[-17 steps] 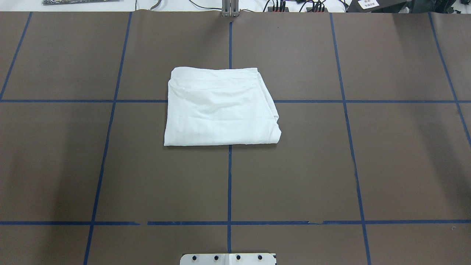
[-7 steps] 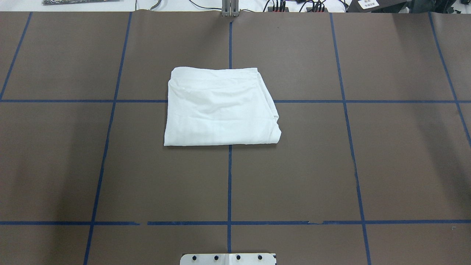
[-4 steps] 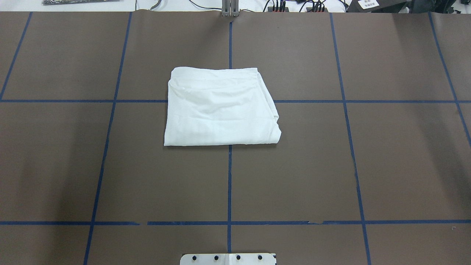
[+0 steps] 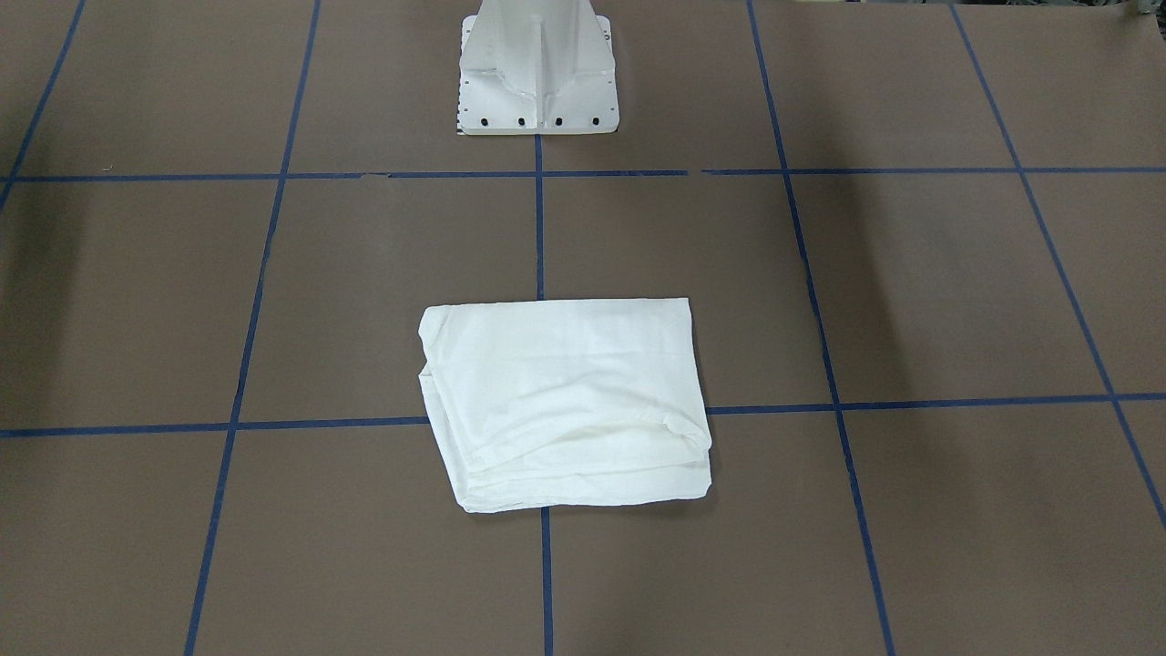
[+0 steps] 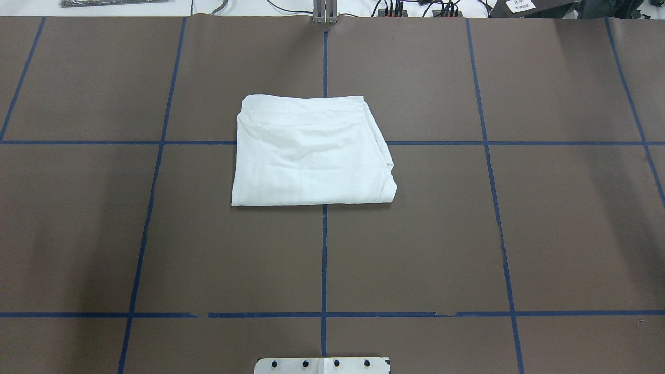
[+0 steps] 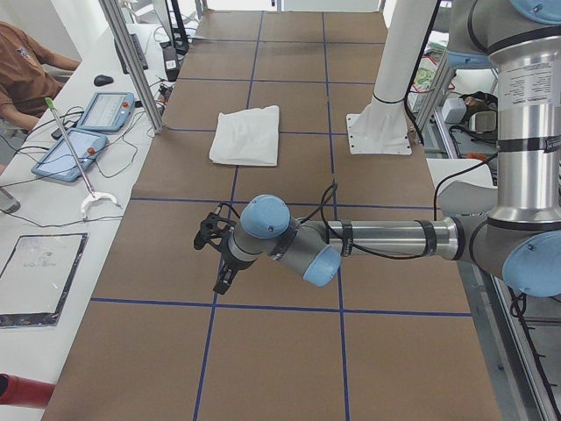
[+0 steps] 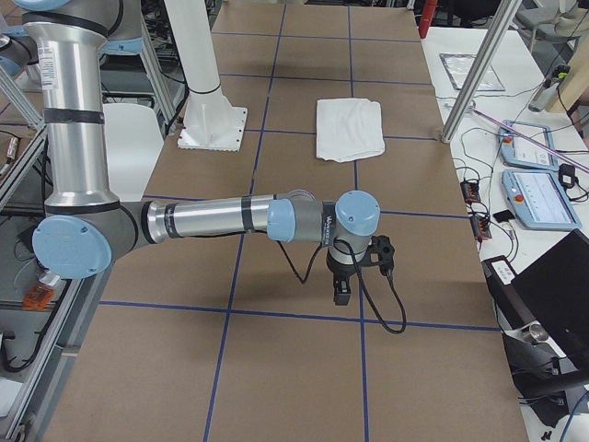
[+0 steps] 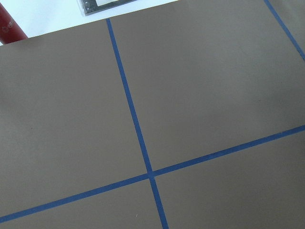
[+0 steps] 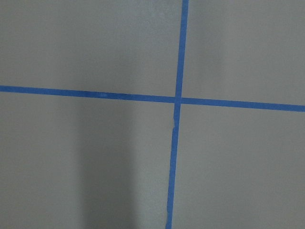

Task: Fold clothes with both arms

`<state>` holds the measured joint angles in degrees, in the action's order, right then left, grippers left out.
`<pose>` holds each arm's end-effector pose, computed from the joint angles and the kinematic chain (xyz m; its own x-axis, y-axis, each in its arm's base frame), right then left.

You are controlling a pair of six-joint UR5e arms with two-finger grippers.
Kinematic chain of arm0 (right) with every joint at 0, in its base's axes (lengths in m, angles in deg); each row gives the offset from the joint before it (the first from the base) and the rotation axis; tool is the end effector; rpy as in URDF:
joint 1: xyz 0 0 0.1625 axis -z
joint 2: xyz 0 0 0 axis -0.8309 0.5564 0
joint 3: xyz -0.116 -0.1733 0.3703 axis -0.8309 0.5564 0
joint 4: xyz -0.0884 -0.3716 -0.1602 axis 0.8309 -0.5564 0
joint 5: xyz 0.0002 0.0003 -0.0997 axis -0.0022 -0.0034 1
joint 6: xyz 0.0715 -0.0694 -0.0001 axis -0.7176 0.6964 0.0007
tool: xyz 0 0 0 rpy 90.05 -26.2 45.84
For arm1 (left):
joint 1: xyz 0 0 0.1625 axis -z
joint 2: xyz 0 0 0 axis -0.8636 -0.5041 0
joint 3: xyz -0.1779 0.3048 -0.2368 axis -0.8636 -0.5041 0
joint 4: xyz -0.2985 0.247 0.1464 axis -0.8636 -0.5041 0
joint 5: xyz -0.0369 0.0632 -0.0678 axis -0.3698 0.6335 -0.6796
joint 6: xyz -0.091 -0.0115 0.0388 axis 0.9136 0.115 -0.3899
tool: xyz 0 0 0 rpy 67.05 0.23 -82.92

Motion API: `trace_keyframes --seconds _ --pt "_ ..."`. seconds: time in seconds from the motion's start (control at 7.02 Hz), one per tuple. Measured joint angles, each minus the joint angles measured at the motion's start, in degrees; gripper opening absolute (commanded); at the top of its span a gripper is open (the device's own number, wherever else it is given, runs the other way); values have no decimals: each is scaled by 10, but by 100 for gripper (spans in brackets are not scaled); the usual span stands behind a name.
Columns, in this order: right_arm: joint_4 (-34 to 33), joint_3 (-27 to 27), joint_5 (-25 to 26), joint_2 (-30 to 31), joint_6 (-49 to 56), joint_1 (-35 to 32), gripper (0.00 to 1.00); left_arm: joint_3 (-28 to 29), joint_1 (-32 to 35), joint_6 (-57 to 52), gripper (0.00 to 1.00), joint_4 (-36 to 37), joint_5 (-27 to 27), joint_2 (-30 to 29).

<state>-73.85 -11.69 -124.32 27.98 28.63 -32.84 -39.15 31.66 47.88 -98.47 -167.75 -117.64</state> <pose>0.0549 -0.4998 0.6048 0.7097 -0.0595 0.7020 0.0499 0.9982 0.0342 -0.0733 -0.4659 0.5990 0.7027 0.2810 -0.6536 0.0906 0.8759 0.4740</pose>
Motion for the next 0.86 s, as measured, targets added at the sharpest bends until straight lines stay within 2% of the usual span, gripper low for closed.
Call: trace_keyframes --seconds 0.86 --pt "0 17 -1 4 1 0 100 -14 -1 -4 100 -7 2 -11"
